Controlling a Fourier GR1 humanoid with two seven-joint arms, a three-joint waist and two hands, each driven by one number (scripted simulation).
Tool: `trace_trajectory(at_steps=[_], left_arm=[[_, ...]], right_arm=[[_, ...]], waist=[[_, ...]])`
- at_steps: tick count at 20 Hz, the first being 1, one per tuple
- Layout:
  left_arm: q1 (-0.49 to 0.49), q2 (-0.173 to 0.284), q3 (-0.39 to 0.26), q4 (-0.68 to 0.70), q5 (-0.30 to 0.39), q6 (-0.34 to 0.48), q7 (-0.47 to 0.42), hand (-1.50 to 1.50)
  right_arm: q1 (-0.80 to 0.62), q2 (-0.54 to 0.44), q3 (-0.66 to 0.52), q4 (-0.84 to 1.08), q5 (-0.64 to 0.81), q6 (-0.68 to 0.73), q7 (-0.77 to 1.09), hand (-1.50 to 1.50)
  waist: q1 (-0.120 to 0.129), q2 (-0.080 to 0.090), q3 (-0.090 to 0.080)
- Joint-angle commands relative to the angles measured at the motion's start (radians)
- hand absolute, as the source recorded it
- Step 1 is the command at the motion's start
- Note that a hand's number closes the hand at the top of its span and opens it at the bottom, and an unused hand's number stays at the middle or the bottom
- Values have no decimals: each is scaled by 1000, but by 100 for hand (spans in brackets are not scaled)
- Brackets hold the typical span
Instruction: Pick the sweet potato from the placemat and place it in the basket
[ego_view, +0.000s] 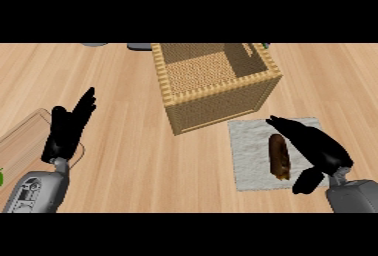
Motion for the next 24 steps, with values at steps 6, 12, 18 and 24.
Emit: trace_trajectory(at_steps=[6,12,18,24], left_arm=[[1,9,59,-11,-10,-61,-5,0],[68,-19,49,-71,-30,-51,-1,0],[-1,-44,46,-3,-72,-35,7,0],[-58,-65,-2,8,-61,-70,-10,0]], right_arm=[[-21,114,7,95,89,-53,0,-150],[45,5,11,152,158,-146,-213,150],[1,67,75,111,274,-190,-160,150],[-273,388,272,221,365,-121,332,150]], waist=[[2,0,0],[5,-1,0],[0,0,0],[132,24,-4]])
